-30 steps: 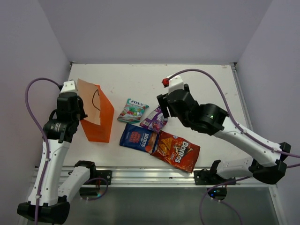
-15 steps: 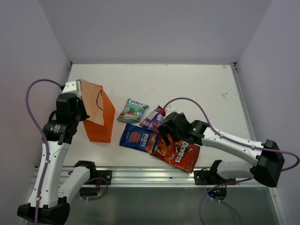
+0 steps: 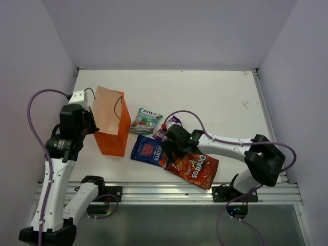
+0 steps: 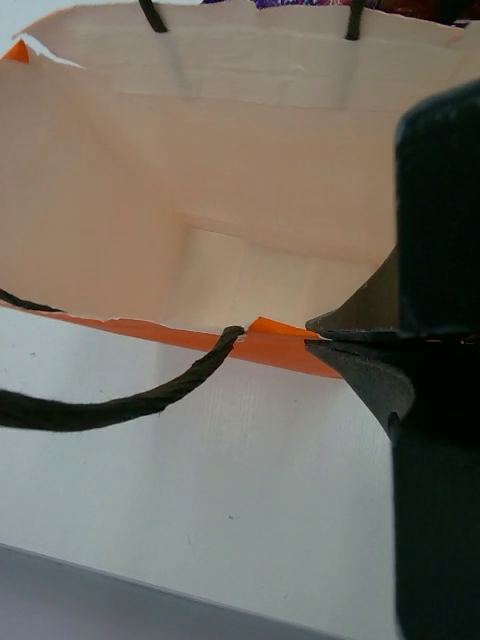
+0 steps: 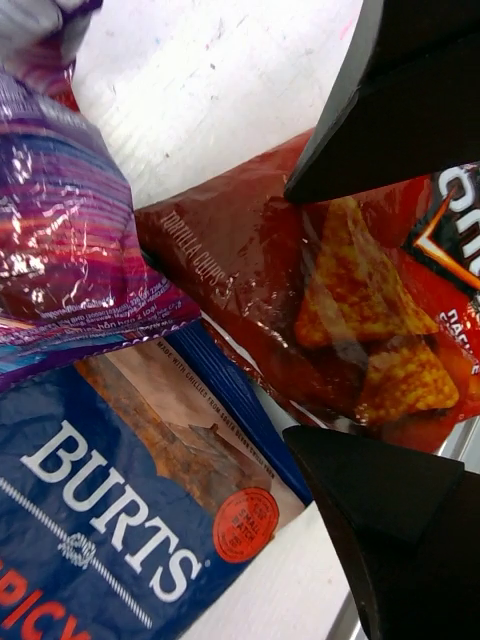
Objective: Place the snacks into the paper bag
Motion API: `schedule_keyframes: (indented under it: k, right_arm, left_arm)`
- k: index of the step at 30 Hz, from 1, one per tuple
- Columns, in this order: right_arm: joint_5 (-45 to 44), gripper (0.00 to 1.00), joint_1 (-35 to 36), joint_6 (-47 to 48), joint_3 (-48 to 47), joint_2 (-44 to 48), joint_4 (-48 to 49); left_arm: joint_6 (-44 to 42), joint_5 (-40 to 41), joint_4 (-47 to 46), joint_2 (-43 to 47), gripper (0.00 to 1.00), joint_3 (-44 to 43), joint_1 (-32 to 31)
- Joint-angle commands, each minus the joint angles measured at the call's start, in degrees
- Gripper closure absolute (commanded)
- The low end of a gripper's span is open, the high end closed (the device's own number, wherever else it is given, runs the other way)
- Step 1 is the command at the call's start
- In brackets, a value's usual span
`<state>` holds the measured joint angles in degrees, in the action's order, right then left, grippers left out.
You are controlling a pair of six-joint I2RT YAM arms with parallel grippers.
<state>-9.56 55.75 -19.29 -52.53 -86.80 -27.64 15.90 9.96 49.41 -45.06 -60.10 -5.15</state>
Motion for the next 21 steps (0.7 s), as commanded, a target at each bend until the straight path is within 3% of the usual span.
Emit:
schedule_keyframes:
  k: [1, 5, 6, 9, 14, 15, 20, 21]
  right_arm:
    - [1.39, 0.05, 0.77, -1.01, -3.01, -2.22, 0.92]
    - [0.42, 0.29, 0.94, -1.98, -3.63, -3.54, -1.18]
    - [0.51, 0.46, 0.86, -1.98, -3.63, -3.72, -1.45]
    - [0.42, 0.81, 0.94, -2.24, -3.45, -3.02, -2.50]
    - [-2.03, 0.91, 0.94, -1.54, -6.96, 1.62, -7.94]
    - [-2.65, 1.00, 0.94, -1.37, -8.45, 2.33, -9.70]
    - [-9.40, 1.00, 0.94, 2.67, -29.69, 4.63, -22.71]
    - [-10.55, 1.00, 0.94, 3.63, -37.74, 3.93, -23.94]
  left_arm:
    - [0.10, -4.67, -0.27, 1.64, 1.00, 0.68, 0.31]
    - [0.01, -5.47, -0.01, 2.34, 1.00, 1.12, 0.23]
    - [-0.08, -5.73, -0.01, 2.60, 1.00, 1.30, 0.23]
    - [0.10, -6.44, -0.10, 2.87, 1.00, 1.91, 0.14]
    - [0.45, -6.18, -0.19, 2.61, 1.00, 2.35, -0.65]
    - [0.45, -6.09, -0.19, 2.43, 1.00, 2.26, -0.83]
    - [0.53, -5.65, -0.01, 2.26, 1.00, 1.91, -1.97]
    - [0.45, -5.65, -0.01, 2.17, 1.00, 1.91, -2.06]
